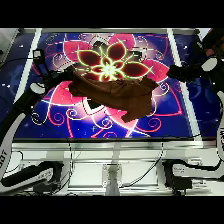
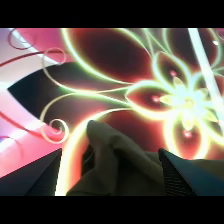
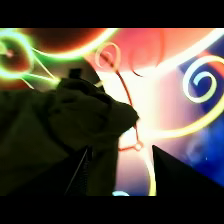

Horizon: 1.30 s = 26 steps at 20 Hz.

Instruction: Fold the clothes and pants, and hang the long-sleeved shirts on hangers.

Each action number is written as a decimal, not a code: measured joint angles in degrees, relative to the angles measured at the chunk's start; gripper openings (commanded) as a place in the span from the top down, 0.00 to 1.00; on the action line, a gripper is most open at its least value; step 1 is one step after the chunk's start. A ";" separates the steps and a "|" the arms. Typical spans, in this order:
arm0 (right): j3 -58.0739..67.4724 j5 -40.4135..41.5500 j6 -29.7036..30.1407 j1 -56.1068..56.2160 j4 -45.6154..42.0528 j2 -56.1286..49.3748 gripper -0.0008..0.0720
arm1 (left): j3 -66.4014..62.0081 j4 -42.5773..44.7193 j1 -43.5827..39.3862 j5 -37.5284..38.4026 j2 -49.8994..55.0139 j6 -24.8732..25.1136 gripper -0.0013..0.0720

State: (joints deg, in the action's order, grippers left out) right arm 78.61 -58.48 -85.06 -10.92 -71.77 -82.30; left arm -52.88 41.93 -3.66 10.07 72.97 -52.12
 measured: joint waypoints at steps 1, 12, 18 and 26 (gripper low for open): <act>-0.02 -2.08 0.42 -1.46 -0.81 -0.09 0.42 | 0.00 0.00 1.09 1.31 0.00 -0.02 0.03; -19.52 -15.65 16.48 -9.42 16.13 -0.28 0.36 | 0.02 0.09 12.22 23.23 -0.09 -0.20 0.03; -26.71 -5.35 19.69 -3.67 24.74 -2.75 0.41 | 0.00 0.04 12.28 25.14 -0.11 -0.20 0.03; -27.80 1.90 19.76 1.64 30.25 -5.44 0.88 | 0.00 0.02 12.28 25.59 0.13 -0.20 0.03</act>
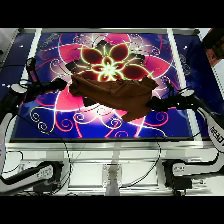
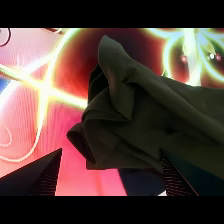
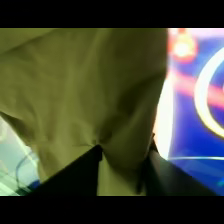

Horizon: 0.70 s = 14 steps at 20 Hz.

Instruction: Fold the clothes and pants, and hang the long-sleeved shirts on hangers.

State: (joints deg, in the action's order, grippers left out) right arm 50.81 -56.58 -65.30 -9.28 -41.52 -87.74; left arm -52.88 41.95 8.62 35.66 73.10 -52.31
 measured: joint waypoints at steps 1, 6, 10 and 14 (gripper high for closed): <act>-0.04 0.17 0.02 0.15 0.68 -0.07 0.97 | 0.02 0.00 0.00 0.00 0.24 0.00 0.03; -0.09 -0.09 0.09 0.46 2.51 0.09 0.97 | 0.02 -0.02 -0.07 0.57 2.84 0.00 0.03; -0.09 -0.31 0.11 0.48 2.89 0.20 0.97 | 0.02 0.00 -0.59 2.95 7.13 0.11 0.03; -0.09 -0.37 0.11 0.48 3.10 0.20 0.97 | 0.02 -0.02 -2.29 3.67 11.47 1.44 0.10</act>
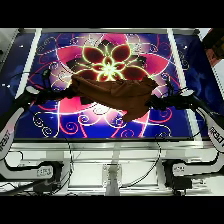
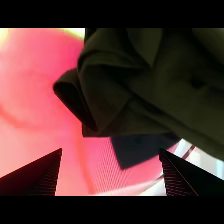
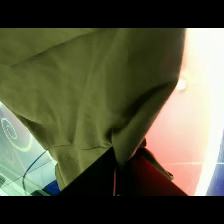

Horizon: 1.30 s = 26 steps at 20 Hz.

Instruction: Fold the clothes and pants, and hang the long-sleeved shirts on hangers.

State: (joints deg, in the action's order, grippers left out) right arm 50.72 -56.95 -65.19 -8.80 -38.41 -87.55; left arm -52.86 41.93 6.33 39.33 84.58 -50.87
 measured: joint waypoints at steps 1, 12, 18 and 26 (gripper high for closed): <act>0.00 0.00 0.00 0.00 0.02 0.00 0.97 | 0.00 0.00 -0.61 0.13 0.81 0.55 0.11; 0.00 -0.09 0.00 0.00 0.07 0.00 0.97 | 0.04 0.04 -6.88 -11.80 4.52 2.29 0.96; 0.70 -0.63 0.04 -0.02 -0.11 0.00 0.97 | -0.31 -1.75 -8.09 -18.34 4.02 2.36 0.96; 14.14 -11.61 -0.09 -0.09 -4.17 0.83 0.97 | -1.49 -1.33 -6.38 -21.31 -6.12 2.45 0.96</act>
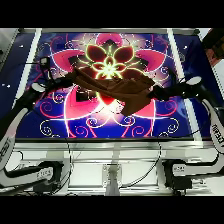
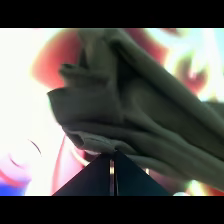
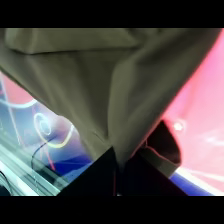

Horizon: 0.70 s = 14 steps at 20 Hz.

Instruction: Fold the clothes and pants, and hang the long-sleeved shirts on hangers.

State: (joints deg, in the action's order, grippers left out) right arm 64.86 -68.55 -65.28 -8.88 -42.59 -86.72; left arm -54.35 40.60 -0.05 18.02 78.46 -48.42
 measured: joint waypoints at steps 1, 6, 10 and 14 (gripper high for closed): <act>1.97 -1.03 -0.46 0.00 -1.27 0.66 0.97 | -0.04 0.72 0.52 -0.13 -1.97 0.00 0.96; 10.47 -3.78 -3.19 0.00 -6.75 6.91 0.97 | -0.11 2.67 3.80 -1.09 -13.05 0.02 0.96; 15.91 -4.09 -4.22 0.00 -8.63 13.51 0.97 | -0.11 3.10 5.05 -2.29 -21.35 0.07 0.96; 19.89 -4.26 -4.59 0.00 -9.86 21.00 0.97 | -0.11 3.65 5.44 -4.83 -29.90 0.13 0.96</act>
State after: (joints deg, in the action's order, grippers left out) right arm 84.75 -72.82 -69.87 -8.88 -52.45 -65.71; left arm -54.46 44.25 5.39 13.19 48.56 -48.29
